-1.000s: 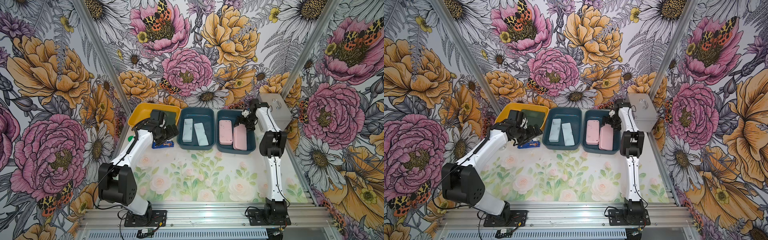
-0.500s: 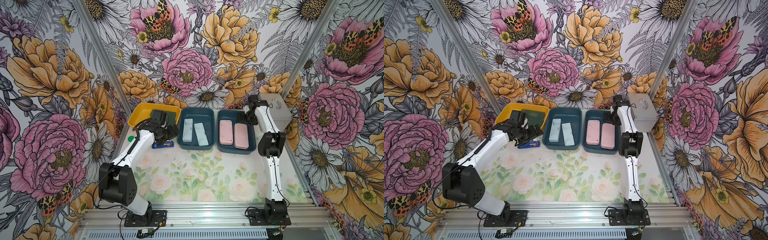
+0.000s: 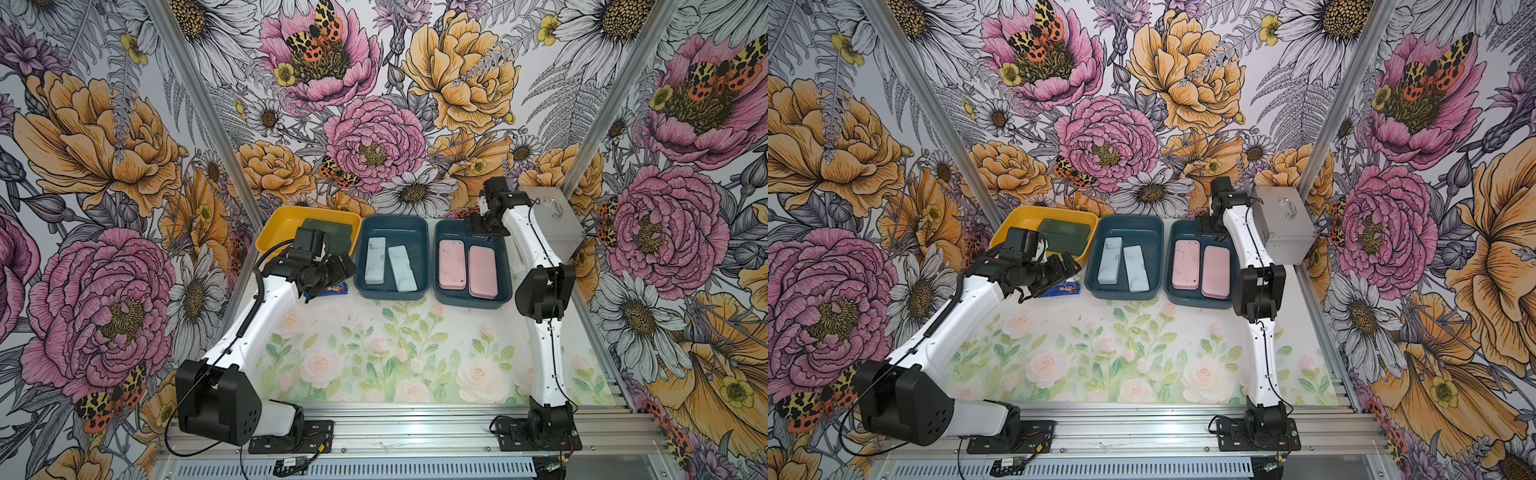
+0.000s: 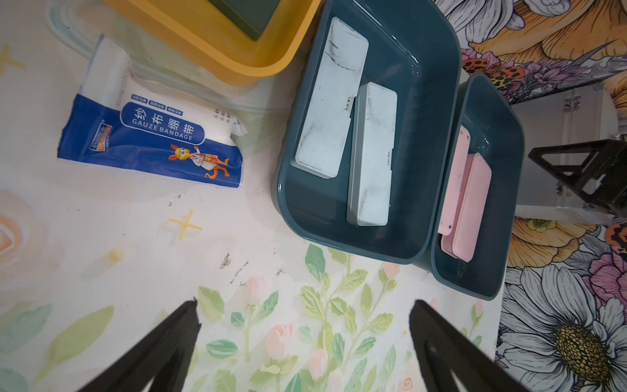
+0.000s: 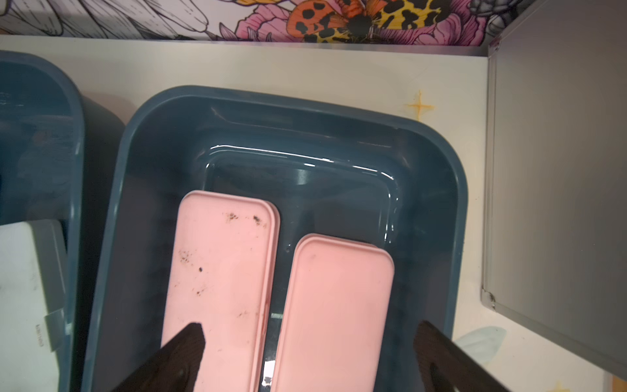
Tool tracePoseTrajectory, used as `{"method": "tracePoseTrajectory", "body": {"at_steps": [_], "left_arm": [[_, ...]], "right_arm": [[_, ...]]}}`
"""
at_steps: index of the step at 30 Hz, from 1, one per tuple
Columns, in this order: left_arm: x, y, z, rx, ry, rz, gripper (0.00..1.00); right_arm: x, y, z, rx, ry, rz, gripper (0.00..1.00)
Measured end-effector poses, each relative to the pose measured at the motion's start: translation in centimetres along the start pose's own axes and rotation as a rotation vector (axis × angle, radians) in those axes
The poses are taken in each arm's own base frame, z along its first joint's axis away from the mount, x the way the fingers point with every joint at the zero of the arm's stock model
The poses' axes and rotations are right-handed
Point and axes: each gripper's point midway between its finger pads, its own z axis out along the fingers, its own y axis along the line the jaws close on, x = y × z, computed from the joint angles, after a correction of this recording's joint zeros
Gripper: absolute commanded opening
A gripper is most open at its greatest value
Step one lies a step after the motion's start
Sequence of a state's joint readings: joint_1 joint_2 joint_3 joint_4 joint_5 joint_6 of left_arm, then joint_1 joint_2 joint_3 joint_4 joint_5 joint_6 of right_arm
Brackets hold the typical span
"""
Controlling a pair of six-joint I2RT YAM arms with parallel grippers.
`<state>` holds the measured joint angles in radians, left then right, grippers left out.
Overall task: Place the pencil cases by color into the storage box
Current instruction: Place the pencil case at the storage box, then reset both arms
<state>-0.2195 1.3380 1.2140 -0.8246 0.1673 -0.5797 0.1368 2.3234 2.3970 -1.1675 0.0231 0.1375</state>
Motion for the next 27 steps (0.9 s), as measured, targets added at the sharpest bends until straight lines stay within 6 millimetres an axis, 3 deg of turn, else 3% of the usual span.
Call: {"method": "tracePoseTrajectory", "body": {"at_steps": [3,7,11,15,19,23,27], "left_arm": [[0.0,0.4,-2.0,-0.002,-0.064,0.044,0.99],[-1.5,0.4,-6.2,-0.007,-0.221,0.108,0.99],[-2.5,0.4,-8.1,-0.067,-0.328,0.191,0.99],[-2.2,1.5,-7.4,-0.178,-0.367,0.333,0.99],[-1.8,5.1,-7.0,-0.267,-0.427,0.396,0.99],[-2.2,8.8,-10.1,-0.284,-0.622,0.337,0.99],[-1.6,11.6,-11.8,-0.29,-0.788,0.268,0.99]], "right_arm": [[1.5,2.4,-2.9,-0.021,-0.027,-0.044,0.99],[3.7,5.1,-5.9,-0.049,-0.067,-0.102,0.99],[5.7,5.6,-7.6,-0.052,-0.115,-0.108,0.99],[8.3,4.6,-9.3,-0.035,-0.178,-0.097,0.99],[10.9,3.4,-11.7,-0.048,-0.285,-0.117,0.99],[12.5,0.9,-14.0,-0.077,-0.417,-0.061,0.99],[14.8,-3.2,-14.4,-0.071,-0.501,0.03,0.99]]}}
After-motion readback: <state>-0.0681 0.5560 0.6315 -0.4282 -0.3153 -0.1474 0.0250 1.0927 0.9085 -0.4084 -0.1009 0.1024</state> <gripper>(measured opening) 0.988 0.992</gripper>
